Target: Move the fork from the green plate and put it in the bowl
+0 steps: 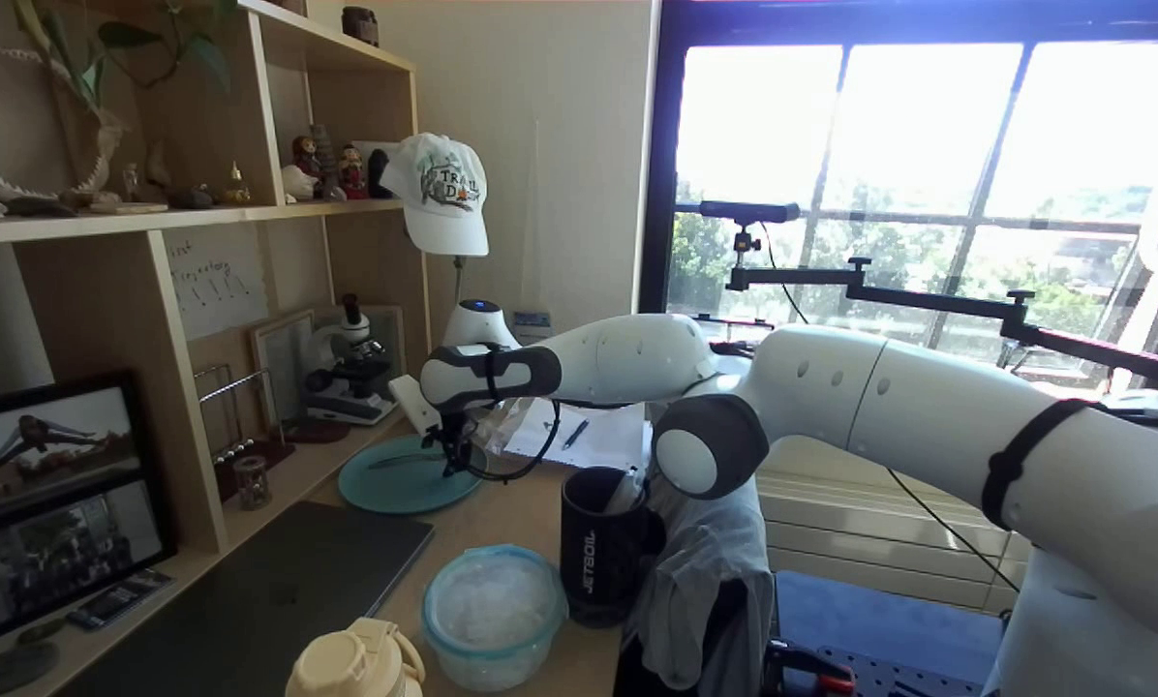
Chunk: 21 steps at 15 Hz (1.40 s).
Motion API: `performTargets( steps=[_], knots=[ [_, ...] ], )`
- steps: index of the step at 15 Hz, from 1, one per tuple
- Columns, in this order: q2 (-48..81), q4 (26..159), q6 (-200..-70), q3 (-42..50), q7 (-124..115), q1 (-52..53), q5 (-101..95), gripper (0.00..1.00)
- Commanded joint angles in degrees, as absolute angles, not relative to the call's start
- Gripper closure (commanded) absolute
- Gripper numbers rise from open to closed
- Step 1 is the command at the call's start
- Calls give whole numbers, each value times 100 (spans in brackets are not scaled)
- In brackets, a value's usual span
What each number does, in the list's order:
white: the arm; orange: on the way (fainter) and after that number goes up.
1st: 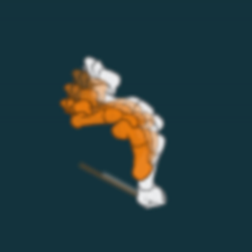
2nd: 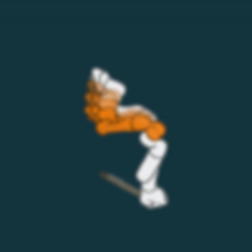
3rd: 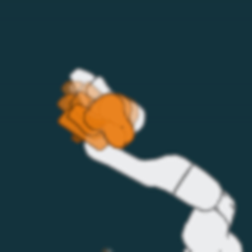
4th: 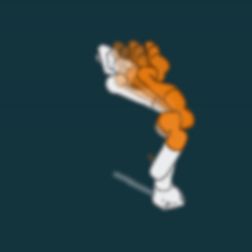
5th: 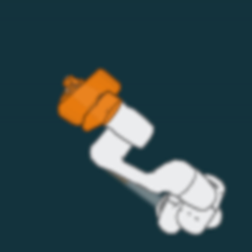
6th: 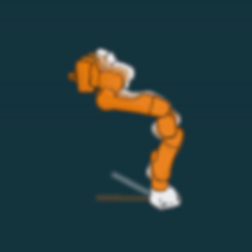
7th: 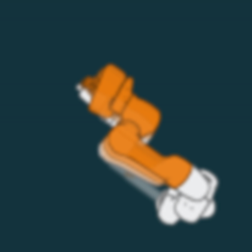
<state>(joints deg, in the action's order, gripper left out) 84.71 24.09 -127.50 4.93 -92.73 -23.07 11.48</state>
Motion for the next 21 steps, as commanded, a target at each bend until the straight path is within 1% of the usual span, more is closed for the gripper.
performTargets(
  steps=[1, 6, 12, 16, 21],
  knots=[
    [8473, 2538, -12954, 535, -9382, -2214, 1106, 0],
    [8472, 2391, -12651, 542, -9500, -2218, 945, 0],
    [8454, 2272, -11416, 552, -9455, -2221, 761, 0],
    [8432, 2286, -10867, 531, -9458, -2251, 709, 0],
    [8434, 2264, -10898, 467, -9484, -2293, 751, 0]
  ],
)
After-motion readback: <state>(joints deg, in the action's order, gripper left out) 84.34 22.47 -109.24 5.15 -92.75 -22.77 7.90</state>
